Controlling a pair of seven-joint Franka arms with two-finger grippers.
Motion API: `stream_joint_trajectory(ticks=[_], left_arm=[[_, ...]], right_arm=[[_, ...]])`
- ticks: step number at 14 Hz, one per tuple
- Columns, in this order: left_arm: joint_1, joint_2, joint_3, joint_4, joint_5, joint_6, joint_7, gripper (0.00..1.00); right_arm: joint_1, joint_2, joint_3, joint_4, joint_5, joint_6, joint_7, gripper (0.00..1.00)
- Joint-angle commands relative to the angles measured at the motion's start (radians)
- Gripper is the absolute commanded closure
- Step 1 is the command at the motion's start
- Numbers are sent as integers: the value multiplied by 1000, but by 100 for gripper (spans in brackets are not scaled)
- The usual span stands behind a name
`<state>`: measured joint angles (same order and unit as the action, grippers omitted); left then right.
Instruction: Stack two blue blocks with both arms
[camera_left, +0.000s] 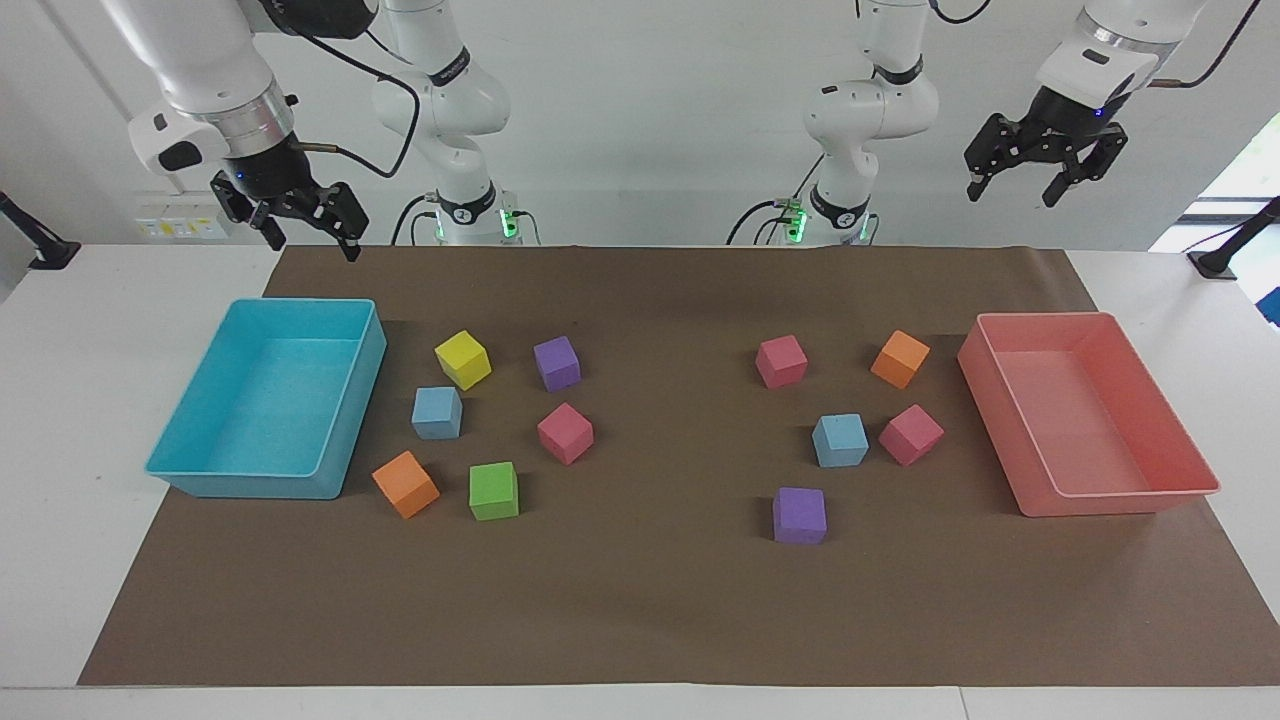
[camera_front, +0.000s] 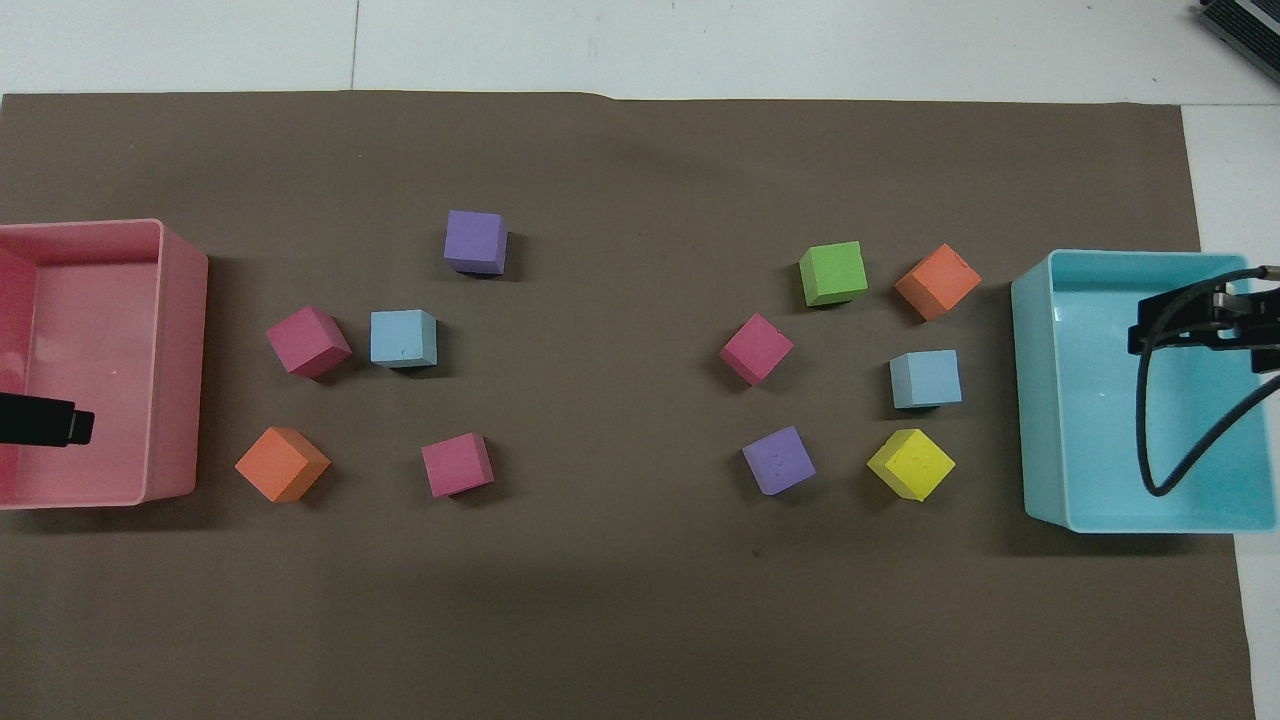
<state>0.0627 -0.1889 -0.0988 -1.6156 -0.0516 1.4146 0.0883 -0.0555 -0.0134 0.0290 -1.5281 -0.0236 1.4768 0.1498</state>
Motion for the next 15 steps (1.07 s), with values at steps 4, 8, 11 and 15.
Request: stream_joint_trajectory(ticks=[4, 8, 11, 15], left_arm=[[19, -12, -12, 3, -14, -16, -5, 0], [19, -12, -12, 2, -14, -16, -5, 0], [19, -12, -12, 3, -14, -17, -5, 0], [19, -12, -12, 3, -14, -16, -5, 0]], right_arm=[[-10, -30, 5, -40, 13, 31, -32, 0], [-9, -30, 6, -40, 13, 33, -41, 0], [-7, -30, 6, -52, 13, 55, -47, 0], [-4, -28, 12, -102, 13, 117, -47, 0]])
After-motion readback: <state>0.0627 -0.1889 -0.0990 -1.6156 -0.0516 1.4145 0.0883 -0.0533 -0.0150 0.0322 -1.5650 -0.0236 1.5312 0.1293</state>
